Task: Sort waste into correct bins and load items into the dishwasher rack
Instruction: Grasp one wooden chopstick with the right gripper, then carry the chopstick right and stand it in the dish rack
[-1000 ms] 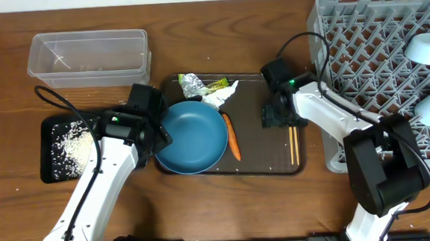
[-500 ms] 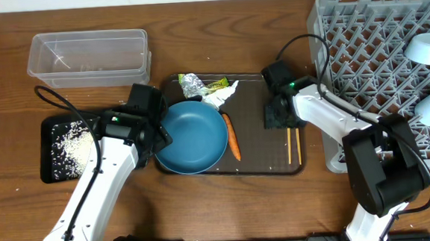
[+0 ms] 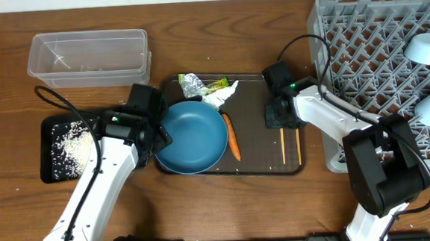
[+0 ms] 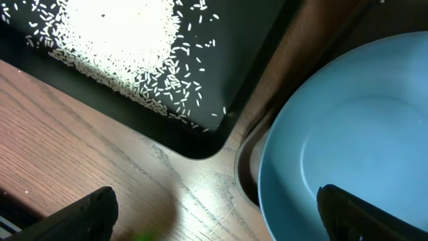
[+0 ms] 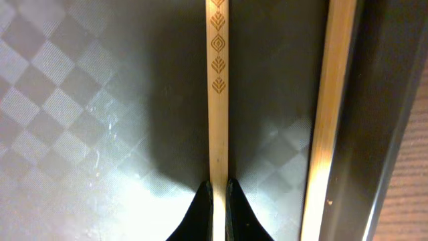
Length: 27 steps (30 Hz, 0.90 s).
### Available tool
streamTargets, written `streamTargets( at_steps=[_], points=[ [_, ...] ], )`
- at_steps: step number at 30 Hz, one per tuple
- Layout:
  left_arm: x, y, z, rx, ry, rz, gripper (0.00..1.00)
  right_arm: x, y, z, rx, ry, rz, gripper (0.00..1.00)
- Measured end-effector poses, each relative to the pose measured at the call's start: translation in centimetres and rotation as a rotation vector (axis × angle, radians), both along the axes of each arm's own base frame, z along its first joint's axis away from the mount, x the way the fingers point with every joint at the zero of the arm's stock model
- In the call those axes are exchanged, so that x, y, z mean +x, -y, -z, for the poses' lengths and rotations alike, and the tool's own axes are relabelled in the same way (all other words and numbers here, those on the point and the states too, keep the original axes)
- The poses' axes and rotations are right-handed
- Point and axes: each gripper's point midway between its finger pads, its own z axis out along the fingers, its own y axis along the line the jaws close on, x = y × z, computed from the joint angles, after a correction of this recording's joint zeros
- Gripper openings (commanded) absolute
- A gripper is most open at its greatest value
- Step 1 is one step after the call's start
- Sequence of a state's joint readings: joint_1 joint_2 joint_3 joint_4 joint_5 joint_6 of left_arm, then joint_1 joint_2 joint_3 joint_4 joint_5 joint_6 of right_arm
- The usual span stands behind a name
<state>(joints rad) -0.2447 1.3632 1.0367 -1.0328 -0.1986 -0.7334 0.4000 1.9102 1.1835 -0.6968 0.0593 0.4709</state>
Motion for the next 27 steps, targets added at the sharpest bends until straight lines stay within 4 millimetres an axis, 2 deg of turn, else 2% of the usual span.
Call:
streamTargets(
  at_steps=[4, 7, 11, 13, 16, 18, 21, 25, 27],
  points=[
    [0.0, 0.0, 0.0, 0.0, 0.0, 0.0, 0.98, -0.7, -0.1, -0.6, 0.009, -0.047, 0.0, 0.01],
    [0.0, 0.0, 0.0, 0.0, 0.0, 0.0, 0.98, 0.6, -0.1, -2.6, 0.033, -0.026, 0.008, 0.01],
    [0.0, 0.0, 0.0, 0.0, 0.0, 0.0, 0.98, 4.1, 0.9, -9.0, 0.086, 0.112, 0.034, 0.01],
    [0.0, 0.0, 0.0, 0.0, 0.0, 0.0, 0.98, 5.8, 2.3, -13.0, 0.109, 0.208, 0.049, 0.01],
    [0.0, 0.0, 0.0, 0.0, 0.0, 0.0, 0.98, 7.9, 5.7, -18.9, 0.121, 0.367, 0.078, 0.01],
    [0.0, 0.0, 0.0, 0.0, 0.0, 0.0, 0.98, 8.9, 8.3, -21.5, 0.102, 0.451, 0.088, 0.01],
    [0.0, 0.0, 0.0, 0.0, 0.0, 0.0, 0.98, 9.6, 11.8, -22.6, 0.052, 0.498, 0.088, 0.01],
    [0.0, 0.0, 0.0, 0.0, 0.0, 0.0, 0.98, 10.3, 15.2, -21.8, 0.0, 0.494, 0.088, 0.01],
    [0.0, 0.0, 0.0, 0.0, 0.0, 0.0, 0.98, 10.7, 16.3, -21.2, -0.016, 0.491, 0.085, 0.01]
  ],
)
